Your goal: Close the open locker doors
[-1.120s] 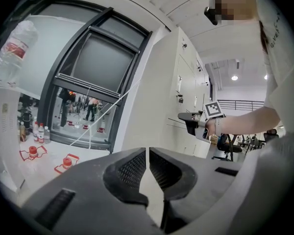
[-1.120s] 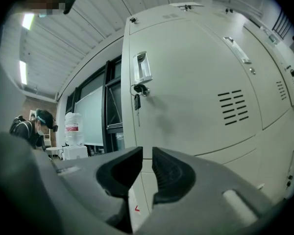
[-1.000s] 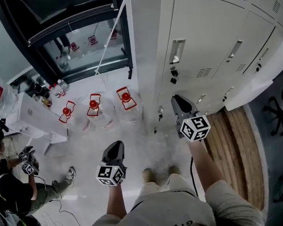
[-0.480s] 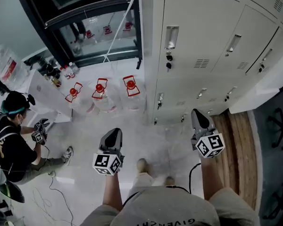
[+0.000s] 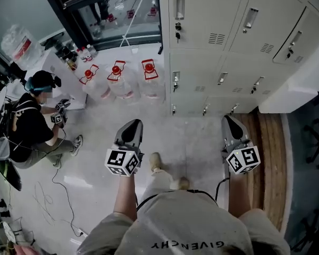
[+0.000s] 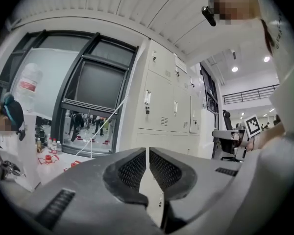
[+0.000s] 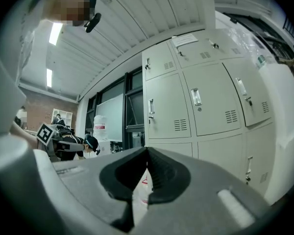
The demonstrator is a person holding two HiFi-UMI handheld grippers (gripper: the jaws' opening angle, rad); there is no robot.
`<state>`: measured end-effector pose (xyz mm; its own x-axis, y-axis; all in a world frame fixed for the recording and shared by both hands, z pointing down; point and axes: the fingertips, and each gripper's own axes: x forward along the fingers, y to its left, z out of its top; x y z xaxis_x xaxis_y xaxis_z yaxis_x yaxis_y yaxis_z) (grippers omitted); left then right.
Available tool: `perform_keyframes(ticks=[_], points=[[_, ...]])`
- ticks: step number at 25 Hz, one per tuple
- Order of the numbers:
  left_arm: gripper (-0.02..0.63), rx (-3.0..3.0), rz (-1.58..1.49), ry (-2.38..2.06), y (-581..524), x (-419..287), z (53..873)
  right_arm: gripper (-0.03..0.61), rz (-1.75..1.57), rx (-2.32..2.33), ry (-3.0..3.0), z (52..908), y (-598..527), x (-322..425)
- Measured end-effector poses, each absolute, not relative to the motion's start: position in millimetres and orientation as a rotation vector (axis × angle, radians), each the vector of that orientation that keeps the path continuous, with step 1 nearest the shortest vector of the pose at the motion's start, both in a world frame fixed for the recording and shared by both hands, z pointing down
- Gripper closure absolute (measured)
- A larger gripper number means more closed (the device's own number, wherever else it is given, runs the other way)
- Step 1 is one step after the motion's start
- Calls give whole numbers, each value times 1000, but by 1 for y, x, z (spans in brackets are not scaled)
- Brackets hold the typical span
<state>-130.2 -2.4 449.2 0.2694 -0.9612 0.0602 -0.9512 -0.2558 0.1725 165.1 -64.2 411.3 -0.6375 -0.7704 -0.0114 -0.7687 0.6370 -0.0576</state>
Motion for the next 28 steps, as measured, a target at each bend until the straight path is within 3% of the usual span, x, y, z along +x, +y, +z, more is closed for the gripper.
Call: perform_keyframes(ticks=[28], points=[[595, 2386, -106, -1908, 85, -70, 408, 580, -70, -1249, 2761, 385, 11, 233]])
